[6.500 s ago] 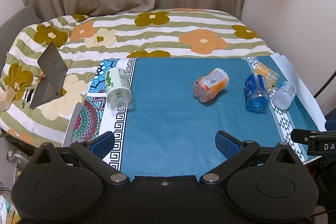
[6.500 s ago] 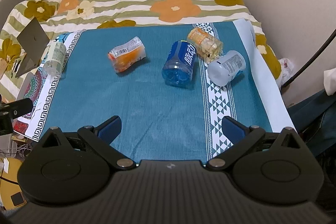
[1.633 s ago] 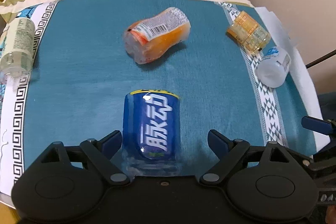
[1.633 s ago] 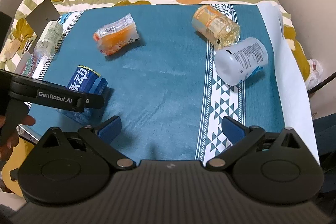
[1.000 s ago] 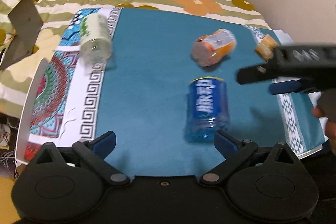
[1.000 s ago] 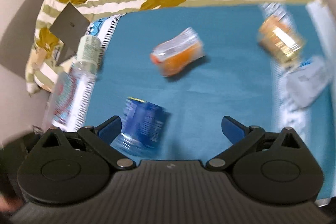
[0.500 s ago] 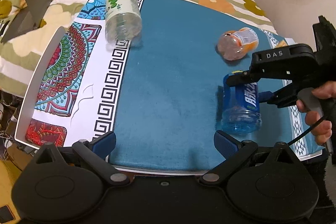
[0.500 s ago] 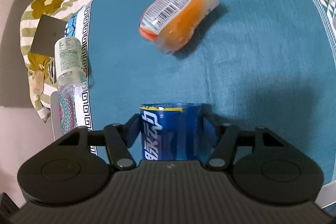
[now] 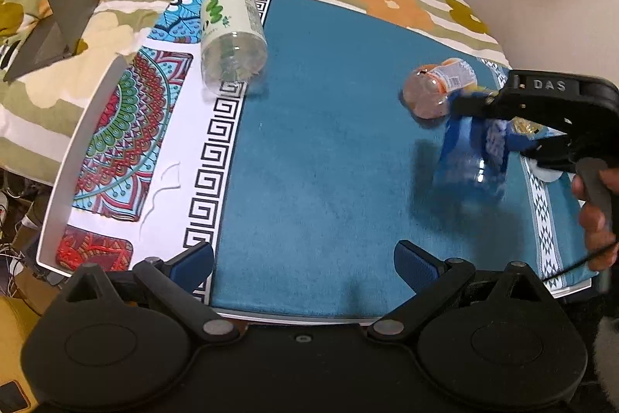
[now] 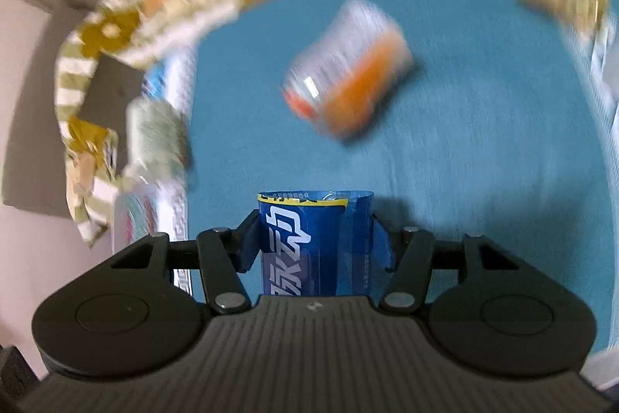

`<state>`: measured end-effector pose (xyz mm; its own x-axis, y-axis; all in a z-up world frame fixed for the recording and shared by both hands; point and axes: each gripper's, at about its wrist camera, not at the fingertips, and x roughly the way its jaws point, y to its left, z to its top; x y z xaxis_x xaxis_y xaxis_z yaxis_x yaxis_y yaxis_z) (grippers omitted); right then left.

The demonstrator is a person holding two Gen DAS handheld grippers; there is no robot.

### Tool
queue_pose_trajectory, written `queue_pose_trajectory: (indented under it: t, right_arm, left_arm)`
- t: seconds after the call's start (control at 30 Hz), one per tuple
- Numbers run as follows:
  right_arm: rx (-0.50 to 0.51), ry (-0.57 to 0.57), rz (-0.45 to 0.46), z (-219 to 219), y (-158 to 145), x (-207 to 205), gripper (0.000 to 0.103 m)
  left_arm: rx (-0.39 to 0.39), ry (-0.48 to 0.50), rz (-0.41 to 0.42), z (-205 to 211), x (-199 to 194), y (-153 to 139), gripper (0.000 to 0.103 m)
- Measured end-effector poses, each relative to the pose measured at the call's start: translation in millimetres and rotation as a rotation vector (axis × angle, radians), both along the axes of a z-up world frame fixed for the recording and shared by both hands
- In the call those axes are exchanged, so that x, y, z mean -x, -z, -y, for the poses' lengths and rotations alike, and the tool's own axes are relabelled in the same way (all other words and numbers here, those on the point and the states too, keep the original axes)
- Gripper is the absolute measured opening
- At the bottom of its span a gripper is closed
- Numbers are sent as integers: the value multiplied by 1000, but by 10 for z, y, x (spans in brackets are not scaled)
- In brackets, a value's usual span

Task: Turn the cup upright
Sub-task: 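Lift and rotate the blue cup upright with the right gripper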

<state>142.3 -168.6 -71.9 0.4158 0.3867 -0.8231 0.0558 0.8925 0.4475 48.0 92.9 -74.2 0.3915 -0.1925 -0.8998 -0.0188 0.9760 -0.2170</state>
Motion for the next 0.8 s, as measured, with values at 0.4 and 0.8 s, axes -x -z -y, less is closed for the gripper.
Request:
queue_pose_trajectory:
  t: [0.4, 0.8]
  right_arm:
    - [391, 51, 581, -510, 329, 581, 72]
    - [448, 46, 646, -620, 483, 713, 72]
  left_arm:
    - [-64, 55, -11, -27, -8, 78, 101]
    - [-85, 106, -7, 33, -80, 145, 101]
